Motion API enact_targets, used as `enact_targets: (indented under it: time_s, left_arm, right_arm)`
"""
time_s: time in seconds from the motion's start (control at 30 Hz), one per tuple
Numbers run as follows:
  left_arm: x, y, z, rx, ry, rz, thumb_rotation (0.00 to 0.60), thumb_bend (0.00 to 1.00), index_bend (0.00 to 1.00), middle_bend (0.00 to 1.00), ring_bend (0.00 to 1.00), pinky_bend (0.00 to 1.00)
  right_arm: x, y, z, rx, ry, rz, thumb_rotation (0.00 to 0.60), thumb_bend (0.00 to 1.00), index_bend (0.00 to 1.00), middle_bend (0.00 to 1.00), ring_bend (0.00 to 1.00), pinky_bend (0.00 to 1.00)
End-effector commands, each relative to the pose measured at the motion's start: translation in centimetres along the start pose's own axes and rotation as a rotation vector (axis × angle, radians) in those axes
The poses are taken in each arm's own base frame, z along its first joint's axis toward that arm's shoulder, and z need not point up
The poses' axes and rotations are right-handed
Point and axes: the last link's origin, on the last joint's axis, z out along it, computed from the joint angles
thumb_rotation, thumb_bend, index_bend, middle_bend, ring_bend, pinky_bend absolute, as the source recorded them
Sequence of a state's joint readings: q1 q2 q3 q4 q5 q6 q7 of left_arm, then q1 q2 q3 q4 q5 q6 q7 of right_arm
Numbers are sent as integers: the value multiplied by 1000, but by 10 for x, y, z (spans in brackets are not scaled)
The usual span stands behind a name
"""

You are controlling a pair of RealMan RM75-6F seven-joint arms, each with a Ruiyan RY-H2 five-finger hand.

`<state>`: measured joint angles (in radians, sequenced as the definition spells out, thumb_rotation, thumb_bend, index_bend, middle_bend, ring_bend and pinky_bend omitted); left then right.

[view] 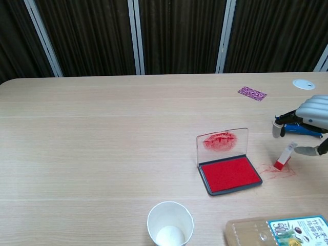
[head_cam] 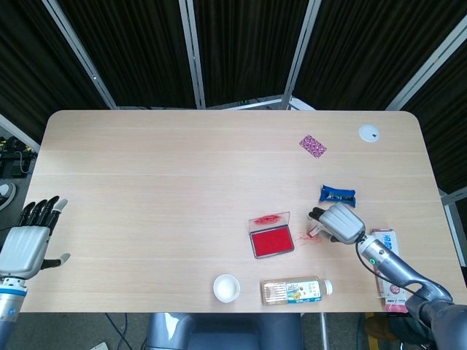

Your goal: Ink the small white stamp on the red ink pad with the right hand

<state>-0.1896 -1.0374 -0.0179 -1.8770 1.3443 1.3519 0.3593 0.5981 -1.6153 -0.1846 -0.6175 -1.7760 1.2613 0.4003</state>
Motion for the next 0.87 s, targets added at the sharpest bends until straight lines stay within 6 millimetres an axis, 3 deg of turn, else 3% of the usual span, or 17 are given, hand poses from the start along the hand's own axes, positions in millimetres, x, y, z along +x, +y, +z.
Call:
enact_targets:
  time_s: [0.03, 0.2, 0.3, 0.37, 0.4, 0.47, 0.57, 0.63, 0.87]
  left_arm:
    - [3, 0, -2, -8, 7, -11, 600, 0, 0, 0, 0, 0]
    - [6, -3, -2, -16, 18, -28, 600, 0, 0, 0, 0, 0]
    - [8, -2, -3, -39, 30, -34, 600, 0, 0, 0, 0, 0]
    - [10, -1, -4, -52, 42, -39, 600, 0, 0, 0, 0, 0]
    - [10, -1, -5, -58, 48, -44, 600, 0, 0, 0, 0, 0]
    - [13, -2, -7, -68, 65, -53, 600, 0, 0, 0, 0, 0]
    - [15, -2, -9, -78, 79, -61, 600, 0, 0, 0, 0, 0]
    - [16, -2, -12, -90, 87, -64, 600, 0, 0, 0, 0, 0]
    - [17, -2, -18, -113, 92, -65, 600, 0, 0, 0, 0, 0]
  right_arm:
    - [15, 5, -14, -11, 57, 1, 600, 286, 334, 378, 823, 1000]
    - [43, 7, -49, -52, 157, 14, 600, 247, 296, 325, 785, 989]
    - [57, 2, -75, -113, 202, 28, 600, 105, 219, 242, 654, 832]
    - [64, -2, -90, -173, 229, 64, 600, 13, 123, 148, 475, 626]
    - [66, -4, -97, -209, 240, 84, 600, 2, 90, 111, 404, 542]
    - [71, -11, -112, -286, 246, 122, 600, 0, 17, 19, 174, 277]
    - [77, -19, -129, -377, 240, 166, 600, 0, 0, 0, 4, 40]
    - [80, -25, -143, -450, 248, 209, 600, 0, 0, 0, 0, 0]
    - [76, -35, -169, -569, 281, 229, 600, 0, 0, 0, 0, 0]
